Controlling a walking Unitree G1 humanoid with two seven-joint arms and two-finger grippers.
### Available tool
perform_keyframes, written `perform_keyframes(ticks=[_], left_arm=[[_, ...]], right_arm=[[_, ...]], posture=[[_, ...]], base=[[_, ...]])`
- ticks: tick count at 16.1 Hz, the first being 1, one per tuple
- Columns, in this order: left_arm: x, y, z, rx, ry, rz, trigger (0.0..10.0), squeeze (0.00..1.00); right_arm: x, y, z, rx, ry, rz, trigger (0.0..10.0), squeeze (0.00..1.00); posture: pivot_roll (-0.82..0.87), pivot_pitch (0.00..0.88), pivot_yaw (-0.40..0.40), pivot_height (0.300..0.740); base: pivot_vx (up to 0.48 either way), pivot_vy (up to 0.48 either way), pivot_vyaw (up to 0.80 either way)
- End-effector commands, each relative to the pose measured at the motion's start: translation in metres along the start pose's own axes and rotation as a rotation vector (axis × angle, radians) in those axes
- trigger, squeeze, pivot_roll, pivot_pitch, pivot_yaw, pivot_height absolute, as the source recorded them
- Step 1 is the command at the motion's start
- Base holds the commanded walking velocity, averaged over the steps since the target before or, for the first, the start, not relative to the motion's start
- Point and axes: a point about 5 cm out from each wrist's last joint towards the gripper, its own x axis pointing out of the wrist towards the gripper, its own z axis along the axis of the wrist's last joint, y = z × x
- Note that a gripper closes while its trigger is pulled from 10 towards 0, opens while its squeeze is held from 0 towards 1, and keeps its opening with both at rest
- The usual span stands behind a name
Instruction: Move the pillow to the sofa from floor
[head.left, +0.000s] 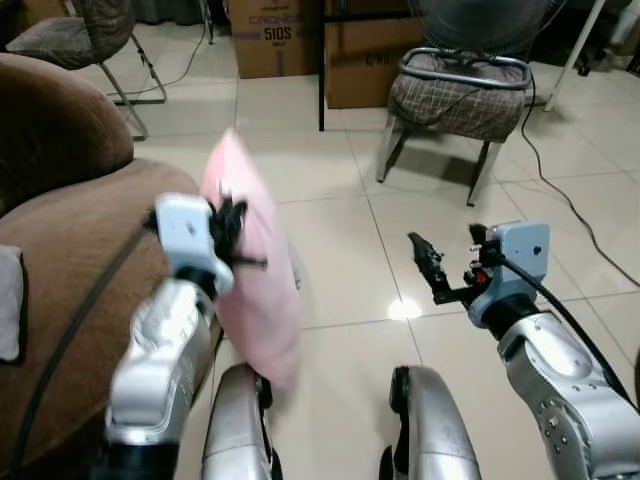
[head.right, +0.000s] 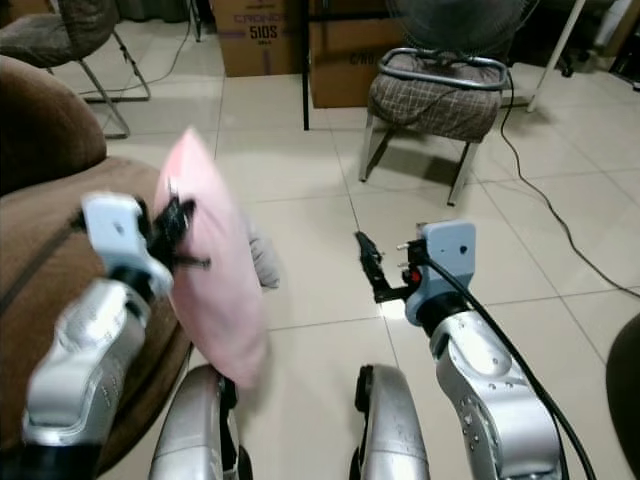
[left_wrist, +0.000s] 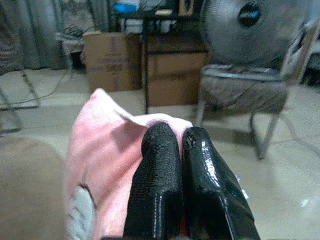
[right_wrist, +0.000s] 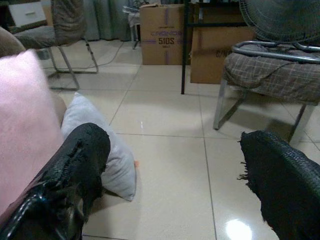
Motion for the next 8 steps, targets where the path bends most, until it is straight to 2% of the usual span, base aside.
perform_keyframes(ticks=[1,3,5,8], left_arm=[[-0.002,0.003,0.016,0.103,-0.059,0.015,10.0,0.0],[-0.008,0.018,0.013,0.153,-0.038,0.079,10.0,0.0],[-0.013,0.027,0.015,0.216,-0.036,0.101,10.0,0.0],[-0.012,0.024,0.021,0.209,-0.054,0.093,10.0,0.0]], right_arm=[[0.002,0.0,0.001,-0.009,-0.018,-0.009,10.0,0.0],[0.004,0.004,0.0,-0.026,-0.019,0.006,10.0,0.0],[0.006,0.002,0.002,-0.029,-0.023,0.003,10.0,0.0],[0.007,-0.001,0.002,-0.007,-0.019,-0.001,10.0,0.0]], posture=[[0.0,0.0,0.039,0.617],[0.0,0.0,0.021,0.637],[0.01,0.0,0.012,0.657],[0.01,0.0,0.019,0.687]], base=[[0.0,0.0,0.0],[0.0,0.0,0.0],[0.0,0.0,0.0],[0.0,0.0,0.0]])
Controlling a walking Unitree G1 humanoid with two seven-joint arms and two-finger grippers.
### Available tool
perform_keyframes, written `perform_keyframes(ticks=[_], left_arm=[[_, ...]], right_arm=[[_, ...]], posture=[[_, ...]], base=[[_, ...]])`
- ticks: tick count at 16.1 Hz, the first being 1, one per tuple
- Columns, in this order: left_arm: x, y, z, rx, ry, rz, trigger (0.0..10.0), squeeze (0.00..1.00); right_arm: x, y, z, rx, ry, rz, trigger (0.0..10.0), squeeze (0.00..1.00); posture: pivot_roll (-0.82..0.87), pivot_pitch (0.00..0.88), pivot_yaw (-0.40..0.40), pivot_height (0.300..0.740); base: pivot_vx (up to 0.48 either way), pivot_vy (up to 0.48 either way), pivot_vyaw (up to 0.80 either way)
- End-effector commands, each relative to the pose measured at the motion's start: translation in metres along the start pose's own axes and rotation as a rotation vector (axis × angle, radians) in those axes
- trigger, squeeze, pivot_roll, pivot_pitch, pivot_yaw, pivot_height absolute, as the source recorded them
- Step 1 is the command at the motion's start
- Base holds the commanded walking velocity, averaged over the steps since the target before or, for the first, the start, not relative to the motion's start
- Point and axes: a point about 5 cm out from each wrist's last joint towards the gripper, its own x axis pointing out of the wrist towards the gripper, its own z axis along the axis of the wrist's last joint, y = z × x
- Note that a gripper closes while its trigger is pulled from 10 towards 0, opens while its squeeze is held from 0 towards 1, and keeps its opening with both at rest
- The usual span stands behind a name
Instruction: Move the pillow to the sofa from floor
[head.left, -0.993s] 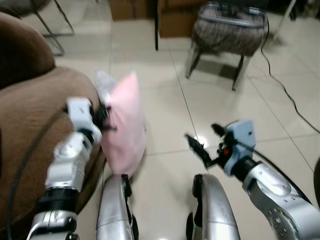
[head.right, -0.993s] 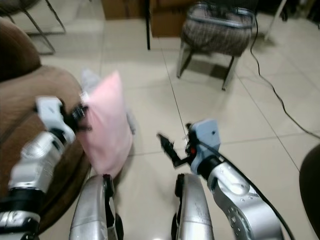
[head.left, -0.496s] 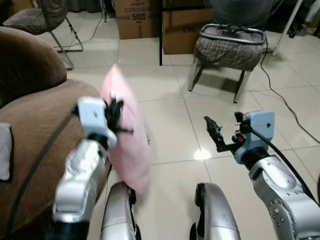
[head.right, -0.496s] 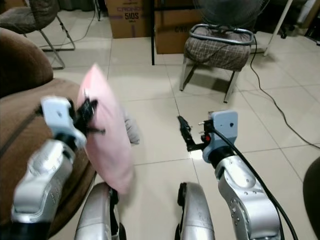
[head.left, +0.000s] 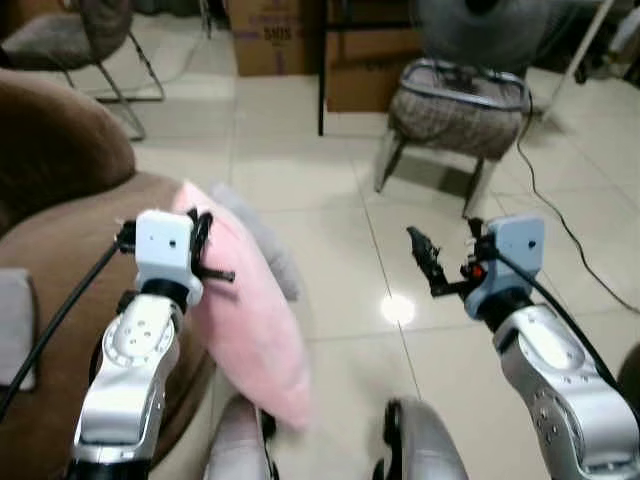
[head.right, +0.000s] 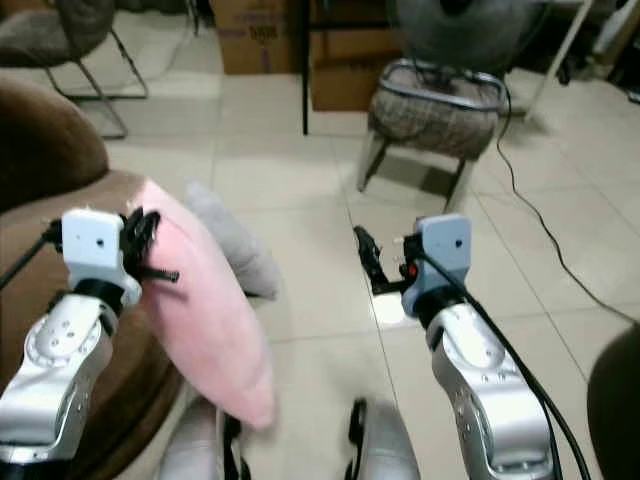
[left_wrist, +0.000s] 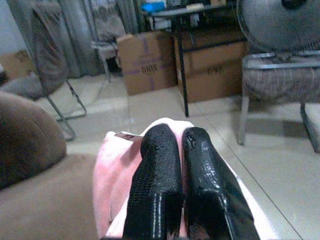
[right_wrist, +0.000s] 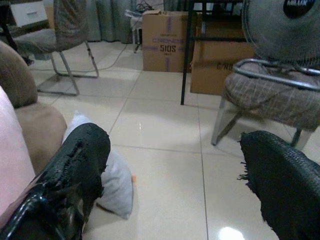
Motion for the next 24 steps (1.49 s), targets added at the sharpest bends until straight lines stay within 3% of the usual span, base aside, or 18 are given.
perform_keyframes(ticks=[1,6,21,24], left_arm=[[0.001,0.001,0.014,0.022,-0.054,0.01,10.0,0.0],[0.002,0.006,0.013,0.033,-0.039,0.024,10.0,0.0],[-0.001,0.003,0.014,0.027,-0.03,0.012,10.0,0.0],[0.0,0.004,0.015,0.017,-0.035,0.011,10.0,0.0]], right_arm=[[0.0,0.0,-0.001,-0.01,0.004,0.001,10.0,0.0],[-0.002,0.01,-0.005,-0.021,0.022,0.071,10.0,0.0],[-0.007,0.005,-0.012,-0.003,0.038,0.019,10.0,0.0],[-0.006,0.004,-0.011,-0.003,0.031,0.012,10.0,0.0]], posture=[[0.01,0.0,0.025,0.702],[0.01,0.0,0.032,0.74],[0.02,0.0,0.032,0.74],[0.02,0.0,0.033,0.74]], base=[[0.0,0.0,0.0],[0.0,0.0,0.0],[0.0,0.0,0.0],[0.293,0.0,0.0]])
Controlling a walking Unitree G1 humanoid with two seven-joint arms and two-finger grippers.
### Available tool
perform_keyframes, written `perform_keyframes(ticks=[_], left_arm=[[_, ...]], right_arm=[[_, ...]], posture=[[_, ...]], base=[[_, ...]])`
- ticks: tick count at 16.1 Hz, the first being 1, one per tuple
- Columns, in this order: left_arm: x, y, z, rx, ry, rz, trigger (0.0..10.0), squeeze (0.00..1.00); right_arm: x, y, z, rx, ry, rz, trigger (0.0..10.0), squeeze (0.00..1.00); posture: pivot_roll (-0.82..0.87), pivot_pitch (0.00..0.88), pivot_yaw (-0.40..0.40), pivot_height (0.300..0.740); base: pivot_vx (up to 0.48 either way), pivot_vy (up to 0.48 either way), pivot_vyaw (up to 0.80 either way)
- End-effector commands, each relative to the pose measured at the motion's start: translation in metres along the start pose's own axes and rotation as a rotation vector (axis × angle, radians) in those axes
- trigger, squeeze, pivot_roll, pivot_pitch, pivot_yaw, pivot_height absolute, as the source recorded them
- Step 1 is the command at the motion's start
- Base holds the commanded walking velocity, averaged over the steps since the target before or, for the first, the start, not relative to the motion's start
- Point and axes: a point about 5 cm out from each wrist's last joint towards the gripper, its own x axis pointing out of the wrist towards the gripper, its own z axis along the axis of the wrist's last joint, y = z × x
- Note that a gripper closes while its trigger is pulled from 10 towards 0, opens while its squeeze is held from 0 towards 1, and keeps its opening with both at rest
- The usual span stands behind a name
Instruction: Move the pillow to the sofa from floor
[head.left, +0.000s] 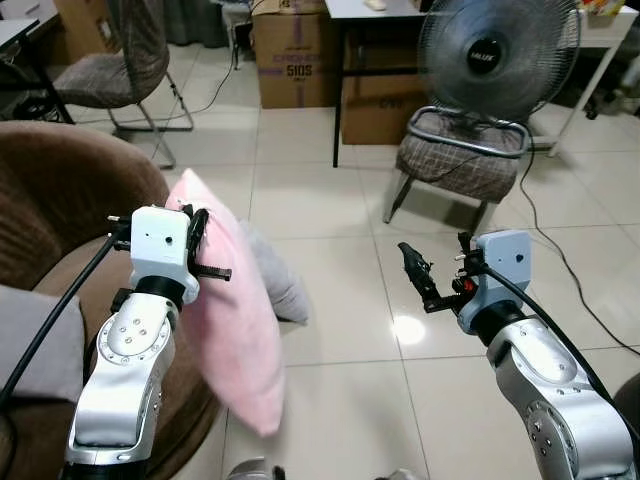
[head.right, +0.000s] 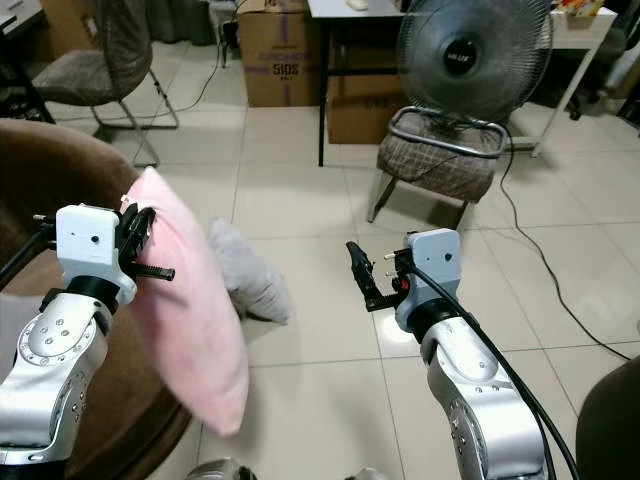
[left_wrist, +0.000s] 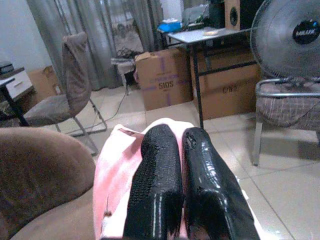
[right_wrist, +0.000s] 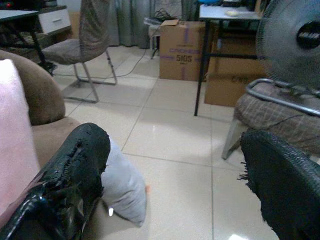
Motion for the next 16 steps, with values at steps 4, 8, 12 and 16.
perform_keyframes(ticks=[4,8,12,16], left_arm=[[0.0025,0.0003,0.0123,-0.004,-0.056,-0.009,10.0,0.0],[0.0031,-0.0008,0.0123,-0.005,-0.057,-0.014,10.0,0.0],[0.0026,-0.0019,0.0114,-0.003,-0.056,-0.021,10.0,0.0],[0.002,-0.0021,0.0107,-0.004,-0.055,-0.022,10.0,0.0]], right_arm=[[-0.0006,-0.0027,0.0022,-0.023,-0.014,-0.015,10.0,0.0],[0.0004,-0.0018,0.002,-0.055,-0.003,-0.001,10.0,0.0],[0.0004,-0.0002,0.0011,-0.058,0.001,0.019,10.0,0.0],[0.0015,0.0015,0.0013,-0.08,0.006,0.06,10.0,0.0]], posture=[[0.02,0.0,0.032,0.74],[0.02,0.0,0.033,0.74],[0.02,0.0,0.032,0.74],[0.02,0.0,0.025,0.74]], base=[[0.409,0.0,0.0],[0.43,0.0,0.4],[0.433,0.0,0.8],[0.432,0.0,0.8]])
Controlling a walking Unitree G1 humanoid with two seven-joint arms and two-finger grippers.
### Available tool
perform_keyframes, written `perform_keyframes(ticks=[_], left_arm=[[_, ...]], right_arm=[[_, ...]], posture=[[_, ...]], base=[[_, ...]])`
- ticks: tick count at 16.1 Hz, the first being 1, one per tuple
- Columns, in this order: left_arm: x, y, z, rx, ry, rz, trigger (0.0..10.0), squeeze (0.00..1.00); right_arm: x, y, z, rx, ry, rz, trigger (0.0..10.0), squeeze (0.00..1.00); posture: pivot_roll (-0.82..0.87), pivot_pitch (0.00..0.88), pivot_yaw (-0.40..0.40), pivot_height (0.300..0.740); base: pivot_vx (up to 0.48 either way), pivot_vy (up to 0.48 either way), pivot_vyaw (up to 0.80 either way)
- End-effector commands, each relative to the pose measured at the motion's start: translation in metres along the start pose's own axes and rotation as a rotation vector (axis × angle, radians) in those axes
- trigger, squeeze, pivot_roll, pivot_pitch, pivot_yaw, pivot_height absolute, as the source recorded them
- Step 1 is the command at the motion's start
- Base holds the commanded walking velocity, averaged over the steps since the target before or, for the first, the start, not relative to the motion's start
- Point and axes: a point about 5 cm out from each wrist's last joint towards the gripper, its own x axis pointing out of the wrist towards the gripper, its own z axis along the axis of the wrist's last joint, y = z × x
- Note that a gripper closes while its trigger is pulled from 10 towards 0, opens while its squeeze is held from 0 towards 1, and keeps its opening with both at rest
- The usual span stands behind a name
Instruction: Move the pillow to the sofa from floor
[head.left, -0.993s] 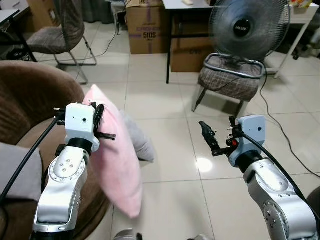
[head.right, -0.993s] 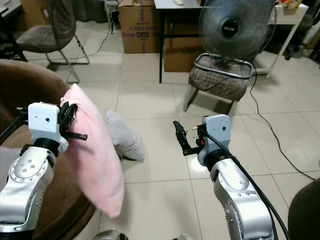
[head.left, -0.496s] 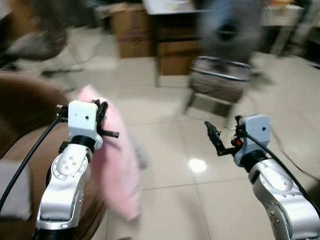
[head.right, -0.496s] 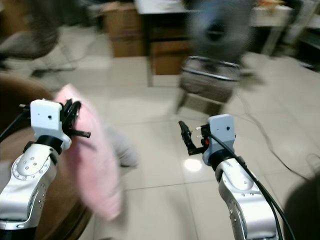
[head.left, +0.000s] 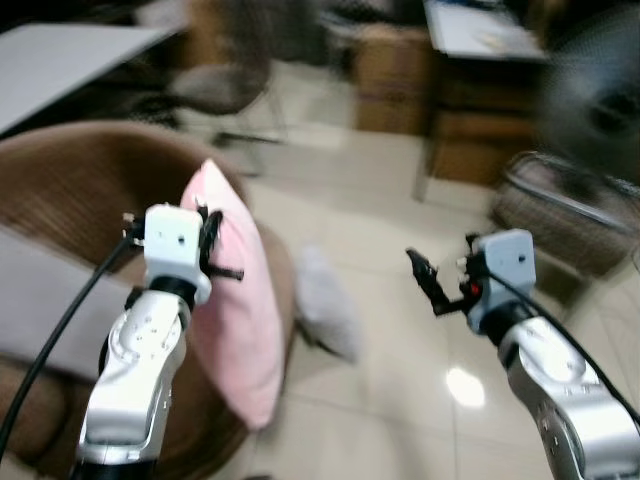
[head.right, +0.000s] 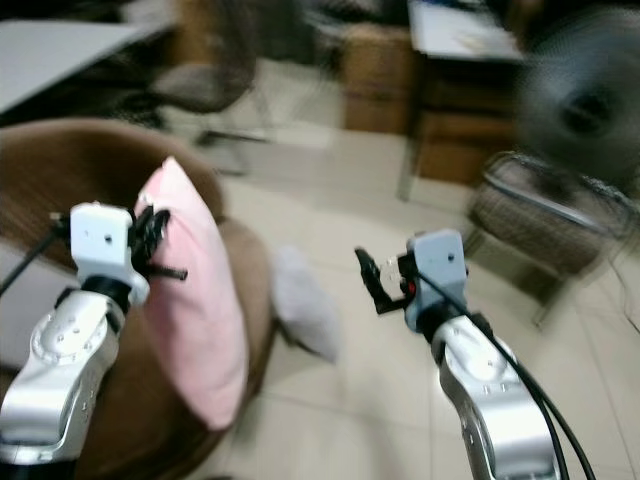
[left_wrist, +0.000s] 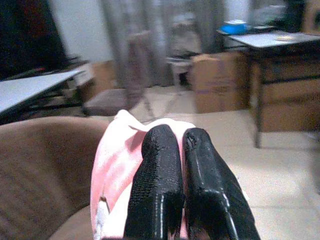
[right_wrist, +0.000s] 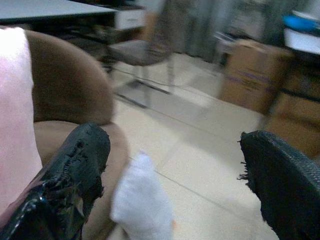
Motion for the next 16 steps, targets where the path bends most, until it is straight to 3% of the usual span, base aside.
perform_keyframes(ticks=[1,5,16], left_arm=[[-0.001,0.008,0.009,0.018,-0.045,0.022,10.0,0.0],[-0.001,0.006,0.007,0.035,-0.027,0.015,10.0,0.0],[-0.002,-0.006,-0.001,0.068,0.001,-0.085,10.0,0.0]], right_arm=[[0.003,0.006,0.005,-0.003,-0.024,0.037,10.0,0.0],[0.004,0.001,0.002,0.024,-0.018,0.01,10.0,0.0],[0.005,-0.007,0.002,0.027,-0.025,-0.017,10.0,0.0]], posture=[[0.02,0.0,0.024,0.74],[0.02,0.0,0.02,0.74],[0.02,0.0,0.018,0.74]], base=[[0.428,0.0,0.8],[0.398,0.0,0.6],[0.0,0.0,0.0]])
